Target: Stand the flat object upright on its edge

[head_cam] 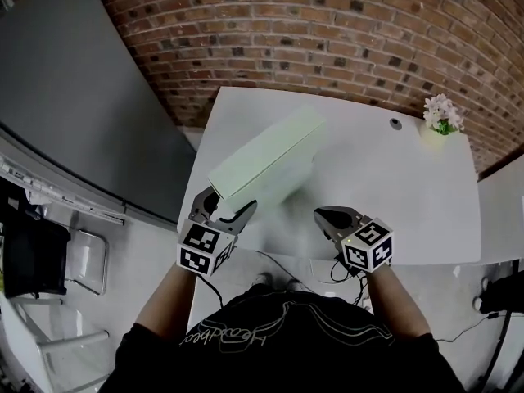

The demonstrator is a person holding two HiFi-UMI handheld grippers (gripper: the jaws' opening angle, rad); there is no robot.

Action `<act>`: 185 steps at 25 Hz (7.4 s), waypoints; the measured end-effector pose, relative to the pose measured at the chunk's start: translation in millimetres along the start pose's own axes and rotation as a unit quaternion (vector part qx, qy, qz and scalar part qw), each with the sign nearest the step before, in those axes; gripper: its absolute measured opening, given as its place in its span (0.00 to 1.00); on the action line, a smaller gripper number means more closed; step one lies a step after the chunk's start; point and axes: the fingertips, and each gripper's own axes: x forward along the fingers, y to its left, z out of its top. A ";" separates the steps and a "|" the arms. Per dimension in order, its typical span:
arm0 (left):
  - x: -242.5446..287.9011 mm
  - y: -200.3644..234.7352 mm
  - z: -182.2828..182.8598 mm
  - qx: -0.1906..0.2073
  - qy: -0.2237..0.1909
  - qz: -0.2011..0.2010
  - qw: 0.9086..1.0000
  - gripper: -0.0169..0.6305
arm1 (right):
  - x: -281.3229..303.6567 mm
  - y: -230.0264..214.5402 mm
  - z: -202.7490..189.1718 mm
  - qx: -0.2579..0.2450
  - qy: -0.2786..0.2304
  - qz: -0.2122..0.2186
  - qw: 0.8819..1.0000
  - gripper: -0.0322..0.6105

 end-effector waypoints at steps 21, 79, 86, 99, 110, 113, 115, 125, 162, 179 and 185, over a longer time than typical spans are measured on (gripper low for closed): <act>-27.8 -4.7 -12.9 -0.076 -0.005 0.192 0.978 0.50 | -37.0 -6.2 -2.8 0.000 0.004 0.037 0.999 0.06; 134.3 129.2 61.6 -0.130 -0.003 0.291 0.948 0.50 | 10.2 -98.7 -0.3 0.125 0.016 -0.066 0.990 0.06; 150.0 140.8 69.3 -0.134 -0.006 0.300 0.945 0.50 | 14.7 -111.8 0.6 0.133 0.016 -0.073 0.988 0.06; 175.8 155.4 81.7 -0.135 -0.013 0.303 0.943 0.50 | 21.1 -130.8 7.3 0.136 0.021 -0.079 0.987 0.06; 191.0 164.3 89.0 -0.134 -0.027 0.291 0.947 0.50 | 27.8 -147.2 8.5 0.147 0.027 -0.080 0.986 0.06; 192.6 166.2 88.2 -0.138 -0.033 0.284 0.948 0.51 | 31.5 -150.1 12.2 0.147 0.025 -0.079 0.986 0.06; 192.6 166.8 89.3 -0.140 -0.036 0.276 0.950 0.51 | 34.1 -151.1 13.0 0.146 0.023 -0.077 0.986 0.06; 176.0 157.5 85.9 -0.178 -0.056 0.216 0.958 0.58 | 31.8 -139.8 23.8 0.147 0.000 -0.064 0.987 0.06; -106.9 -198.3 56.4 -0.155 -0.091 -0.230 0.956 0.03 | -170.7 139.9 41.9 0.048 -0.164 0.104 0.980 0.06; -178.9 -270.0 77.3 -0.105 -0.141 -0.265 0.948 0.03 | -235.4 207.3 44.0 -0.010 -0.204 0.103 0.973 0.06; -196.3 -277.2 89.4 -0.084 -0.156 -0.257 0.950 0.03 | -245.8 222.1 51.6 -0.019 -0.211 0.114 0.971 0.05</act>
